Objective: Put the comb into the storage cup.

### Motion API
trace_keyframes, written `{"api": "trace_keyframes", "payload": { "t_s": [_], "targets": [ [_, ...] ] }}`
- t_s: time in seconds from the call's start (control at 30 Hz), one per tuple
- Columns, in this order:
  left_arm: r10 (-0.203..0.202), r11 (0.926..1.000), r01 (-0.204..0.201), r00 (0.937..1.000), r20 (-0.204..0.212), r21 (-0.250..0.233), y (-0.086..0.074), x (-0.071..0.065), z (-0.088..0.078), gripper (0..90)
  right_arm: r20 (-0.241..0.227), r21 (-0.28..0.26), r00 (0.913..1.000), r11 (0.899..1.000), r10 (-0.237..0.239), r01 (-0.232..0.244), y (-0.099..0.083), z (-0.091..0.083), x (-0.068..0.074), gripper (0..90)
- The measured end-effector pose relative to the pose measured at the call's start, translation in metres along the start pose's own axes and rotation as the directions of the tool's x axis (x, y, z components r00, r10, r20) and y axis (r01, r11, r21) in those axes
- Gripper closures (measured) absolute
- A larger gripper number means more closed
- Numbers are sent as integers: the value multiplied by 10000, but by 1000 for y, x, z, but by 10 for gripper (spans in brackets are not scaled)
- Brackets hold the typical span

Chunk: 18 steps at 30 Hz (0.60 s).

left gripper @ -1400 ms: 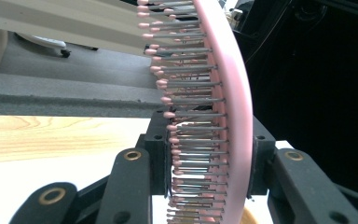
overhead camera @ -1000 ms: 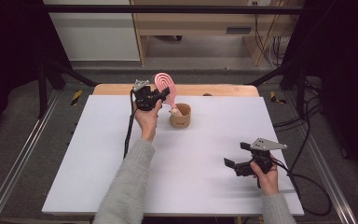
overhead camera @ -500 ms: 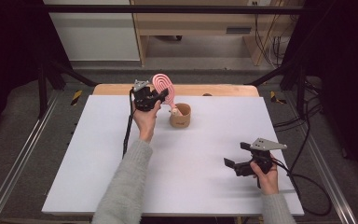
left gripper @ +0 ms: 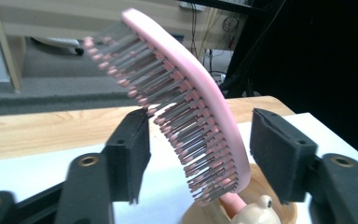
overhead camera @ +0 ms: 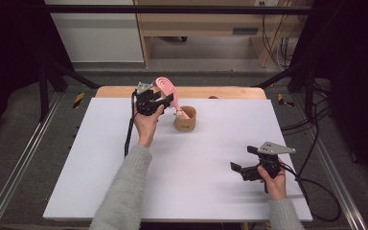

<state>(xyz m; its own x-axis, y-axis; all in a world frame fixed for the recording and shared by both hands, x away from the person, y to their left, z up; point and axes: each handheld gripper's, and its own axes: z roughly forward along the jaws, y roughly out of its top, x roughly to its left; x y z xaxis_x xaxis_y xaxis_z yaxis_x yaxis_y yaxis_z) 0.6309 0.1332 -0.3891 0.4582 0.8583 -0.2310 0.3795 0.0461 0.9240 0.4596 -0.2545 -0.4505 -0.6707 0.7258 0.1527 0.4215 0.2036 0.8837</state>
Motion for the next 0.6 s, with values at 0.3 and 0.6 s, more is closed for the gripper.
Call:
{"api": "trace_keyframes", "payload": {
  "t_s": [0.3,0.6],
  "targets": [
    [359,9992,-366,9988,321,188,2,-1,-10,205,9,-50,10000,10000,-1,1,0,0,0,4],
    [599,9978,-619,9954,745,244,5,-1,-25,64,-5,-38,10000,10000,6,-6,0,0,0,4]
  ]
}}
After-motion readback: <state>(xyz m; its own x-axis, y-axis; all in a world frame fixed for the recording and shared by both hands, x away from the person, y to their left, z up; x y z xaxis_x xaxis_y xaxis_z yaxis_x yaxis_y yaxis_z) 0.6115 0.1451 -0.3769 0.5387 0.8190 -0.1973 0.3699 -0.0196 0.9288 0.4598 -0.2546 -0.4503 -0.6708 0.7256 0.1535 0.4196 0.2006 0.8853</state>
